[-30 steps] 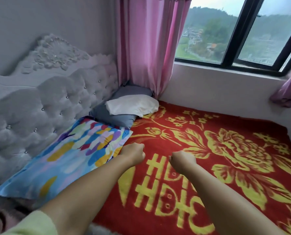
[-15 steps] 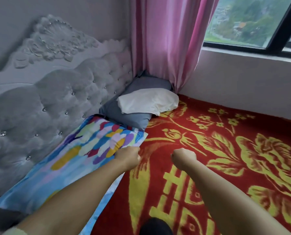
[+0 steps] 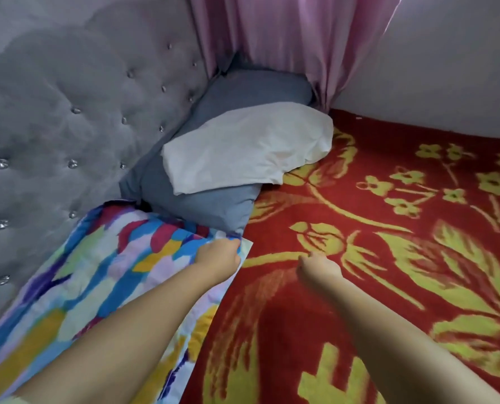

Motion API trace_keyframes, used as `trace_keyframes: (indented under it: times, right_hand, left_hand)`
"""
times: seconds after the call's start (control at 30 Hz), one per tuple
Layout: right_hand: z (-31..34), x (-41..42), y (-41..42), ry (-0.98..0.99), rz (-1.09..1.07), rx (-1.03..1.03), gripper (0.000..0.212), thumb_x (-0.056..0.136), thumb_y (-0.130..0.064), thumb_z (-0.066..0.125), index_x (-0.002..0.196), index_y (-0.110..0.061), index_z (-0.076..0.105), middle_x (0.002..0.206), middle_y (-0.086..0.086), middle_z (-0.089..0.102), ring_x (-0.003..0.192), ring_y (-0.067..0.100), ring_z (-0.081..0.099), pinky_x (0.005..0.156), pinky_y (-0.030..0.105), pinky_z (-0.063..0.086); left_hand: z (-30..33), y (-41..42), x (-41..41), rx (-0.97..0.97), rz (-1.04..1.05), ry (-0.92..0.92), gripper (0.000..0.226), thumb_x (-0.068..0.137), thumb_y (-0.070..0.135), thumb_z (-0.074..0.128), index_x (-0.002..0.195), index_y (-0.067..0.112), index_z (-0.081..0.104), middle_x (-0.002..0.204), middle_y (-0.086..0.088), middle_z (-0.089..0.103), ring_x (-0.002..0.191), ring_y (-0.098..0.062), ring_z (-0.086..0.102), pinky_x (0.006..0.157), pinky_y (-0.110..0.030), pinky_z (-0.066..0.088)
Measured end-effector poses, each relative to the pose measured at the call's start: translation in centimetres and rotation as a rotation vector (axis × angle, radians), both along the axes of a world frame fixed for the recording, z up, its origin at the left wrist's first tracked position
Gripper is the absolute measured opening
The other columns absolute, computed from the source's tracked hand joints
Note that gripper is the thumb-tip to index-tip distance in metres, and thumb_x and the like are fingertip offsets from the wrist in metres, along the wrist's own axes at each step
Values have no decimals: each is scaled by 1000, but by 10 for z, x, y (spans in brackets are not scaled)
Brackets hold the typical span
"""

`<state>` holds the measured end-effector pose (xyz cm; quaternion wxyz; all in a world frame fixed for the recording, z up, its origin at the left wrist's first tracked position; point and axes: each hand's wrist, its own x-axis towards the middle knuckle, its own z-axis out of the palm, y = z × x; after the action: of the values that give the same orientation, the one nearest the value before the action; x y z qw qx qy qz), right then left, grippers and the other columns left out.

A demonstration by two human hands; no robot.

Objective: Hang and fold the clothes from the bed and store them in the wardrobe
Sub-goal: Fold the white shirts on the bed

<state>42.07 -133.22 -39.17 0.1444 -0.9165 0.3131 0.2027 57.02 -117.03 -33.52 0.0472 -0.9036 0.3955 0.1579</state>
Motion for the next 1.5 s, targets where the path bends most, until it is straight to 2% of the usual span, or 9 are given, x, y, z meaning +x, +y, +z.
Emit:
trace_keyframes:
  times: [0.27, 0.53, 0.63, 0.73, 0.9, 1.13, 1.27, 1.37, 1.5]
  right_hand:
    - [-154, 8, -16, -232, 22, -11, 50, 98, -36, 35, 147, -24, 33, 158, 4, 21, 148, 21, 10, 120, 46, 0]
    - [-185, 5, -2, -469, -27, -203, 56, 87, -38, 32, 135, -16, 53, 146, 7, 45, 139, 23, 32, 115, 48, 13]
    - [-185, 9, -7, -465, -31, -214, 55, 87, -37, 33, 133, -15, 55, 145, 8, 45, 139, 22, 28, 114, 49, 13]
    - [-185, 15, -9, -455, -16, -202, 55, 86, -37, 35, 133, -15, 53, 146, 8, 44, 139, 22, 26, 113, 50, 13]
    - [-189, 7, -10, -435, -15, -207, 54, 86, -36, 35, 134, -17, 52, 147, 8, 43, 140, 22, 26, 114, 49, 12]
    - [-182, 11, -14, -440, -38, -184, 57, 86, -37, 32, 132, -13, 56, 140, 9, 51, 136, 27, 41, 115, 47, 16]
    - [-172, -7, 2, -246, -121, -74, 61, 96, -42, 38, 151, -20, 23, 160, -2, 16, 148, 16, 9, 119, 42, 3]
    - [-147, -33, 51, -252, -262, 45, 83, 88, -41, 58, 153, -23, 9, 161, 0, 6, 148, 17, 9, 118, 45, 11]
    - [-77, -42, 120, -306, -141, 98, 55, 91, -27, 55, 143, -32, 38, 160, 1, 7, 148, 23, 4, 117, 49, 11]
  left_hand:
    - [-81, -86, 84, -11, -113, -214, 47, 92, 21, 46, 138, 16, 39, 134, -13, 44, 124, -31, 42, 93, -41, 39]
    - [-121, -149, 145, 27, -111, -363, 77, 93, 31, 51, 153, 17, 6, 160, -12, -1, 148, -24, 1, 115, -49, 12]
    - [-114, -170, 174, 13, -91, -375, 68, 96, 32, 50, 151, 12, 15, 156, -15, 16, 144, -27, 15, 113, -50, 16]
    - [-107, -186, 196, -169, -78, -405, 32, 98, 14, 40, 124, 1, 52, 127, -24, 50, 119, -41, 46, 91, -50, 38]
    - [-113, -181, 172, -317, 64, -230, 25, 97, 17, 35, 106, 6, 55, 109, -27, 61, 100, -46, 57, 71, -43, 38]
    - [-183, -47, 14, 157, -36, 221, 27, 100, 20, 30, 110, 12, 53, 119, -17, 61, 109, -35, 58, 82, -37, 44]
    - [-167, 25, -22, 16, 71, 268, 29, 102, 31, 29, 102, 14, 52, 108, -16, 65, 102, -35, 60, 78, -38, 44]
    - [-129, 63, -42, -112, 81, 391, 28, 102, 34, 31, 87, 17, 47, 95, -16, 64, 93, -36, 59, 72, -38, 41]
    - [-42, 109, -64, -256, 16, 482, 28, 101, 34, 35, 75, 23, 39, 81, -7, 59, 83, -29, 57, 66, -36, 39]
